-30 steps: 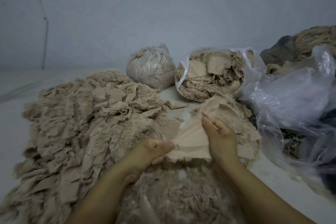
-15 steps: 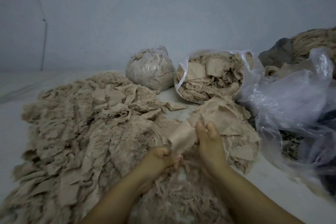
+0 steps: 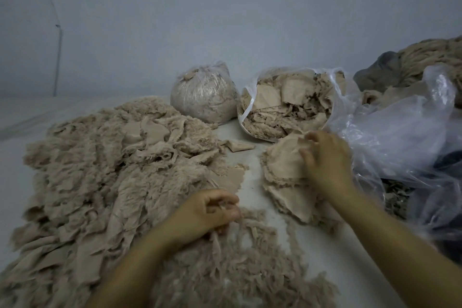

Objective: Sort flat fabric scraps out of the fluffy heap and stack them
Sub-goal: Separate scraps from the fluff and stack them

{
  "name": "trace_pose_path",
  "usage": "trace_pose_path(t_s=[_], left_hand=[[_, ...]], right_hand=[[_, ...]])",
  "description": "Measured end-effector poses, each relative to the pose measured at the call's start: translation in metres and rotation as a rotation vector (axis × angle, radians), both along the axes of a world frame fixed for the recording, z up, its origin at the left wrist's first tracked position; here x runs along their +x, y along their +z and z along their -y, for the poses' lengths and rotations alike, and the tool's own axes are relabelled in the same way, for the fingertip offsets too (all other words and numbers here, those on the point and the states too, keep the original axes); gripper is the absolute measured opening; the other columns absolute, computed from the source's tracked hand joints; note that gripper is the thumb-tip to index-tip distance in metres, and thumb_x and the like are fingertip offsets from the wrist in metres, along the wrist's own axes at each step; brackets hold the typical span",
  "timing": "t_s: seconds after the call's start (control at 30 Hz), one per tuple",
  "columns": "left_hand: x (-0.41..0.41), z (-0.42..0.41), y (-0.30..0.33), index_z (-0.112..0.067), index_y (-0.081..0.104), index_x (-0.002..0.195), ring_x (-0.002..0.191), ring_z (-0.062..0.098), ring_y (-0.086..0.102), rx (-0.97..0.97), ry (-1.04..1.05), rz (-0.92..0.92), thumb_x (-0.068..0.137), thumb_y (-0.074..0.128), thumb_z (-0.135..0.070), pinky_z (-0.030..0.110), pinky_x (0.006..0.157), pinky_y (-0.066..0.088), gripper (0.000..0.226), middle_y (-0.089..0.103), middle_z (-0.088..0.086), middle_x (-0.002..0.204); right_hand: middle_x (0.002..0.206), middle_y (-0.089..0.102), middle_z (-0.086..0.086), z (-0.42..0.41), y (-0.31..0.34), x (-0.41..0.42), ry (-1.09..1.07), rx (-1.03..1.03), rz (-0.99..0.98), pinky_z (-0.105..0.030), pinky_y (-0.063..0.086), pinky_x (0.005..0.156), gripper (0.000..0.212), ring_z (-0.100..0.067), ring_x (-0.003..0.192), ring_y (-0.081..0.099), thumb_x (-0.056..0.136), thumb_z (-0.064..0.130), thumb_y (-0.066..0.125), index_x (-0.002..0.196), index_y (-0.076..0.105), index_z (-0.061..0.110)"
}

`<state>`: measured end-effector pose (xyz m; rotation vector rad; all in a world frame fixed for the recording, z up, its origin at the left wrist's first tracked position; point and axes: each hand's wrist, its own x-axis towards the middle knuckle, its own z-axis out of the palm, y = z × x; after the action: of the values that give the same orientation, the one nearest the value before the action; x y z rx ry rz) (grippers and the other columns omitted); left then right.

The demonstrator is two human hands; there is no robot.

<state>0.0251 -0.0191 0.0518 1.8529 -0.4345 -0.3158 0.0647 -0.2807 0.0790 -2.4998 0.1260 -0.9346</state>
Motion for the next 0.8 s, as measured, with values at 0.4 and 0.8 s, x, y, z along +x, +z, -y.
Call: trace_pose_path(t_s=[0.4,0.8], left_hand=[[0.012,-0.031,-0.007,-0.026,0.063,0.116,0.104,0.004,0.05,0.75,-0.161,0.504,0.091,0.05,-0.008,0.006,0.081,0.034,0.033,0.055,-0.014,0.109],[0.013,-0.005,-0.015,-0.031,0.065,0.066,0.07,-0.005,0.06,-0.05,0.396,0.462,0.071,0.051,0.022,0.009,0.066,0.044,0.055,0.067,-0.016,0.07]], right_hand=[[0.125,0.06,-0.013,0.008,-0.038,0.001,0.045,0.104,-0.19,-0.038,0.036,0.102,0.032,-0.029,0.119,0.048,0.096,0.03,0.053,0.117,0.063,0.01],[0.07,0.057,0.0,-0.094,-0.041,-0.057,0.738,0.746,-0.54,-0.024,0.041,0.063,0.016,-0.015,0.065,0.05,0.078,0.022,0.077,0.08,0.063,0.016]])
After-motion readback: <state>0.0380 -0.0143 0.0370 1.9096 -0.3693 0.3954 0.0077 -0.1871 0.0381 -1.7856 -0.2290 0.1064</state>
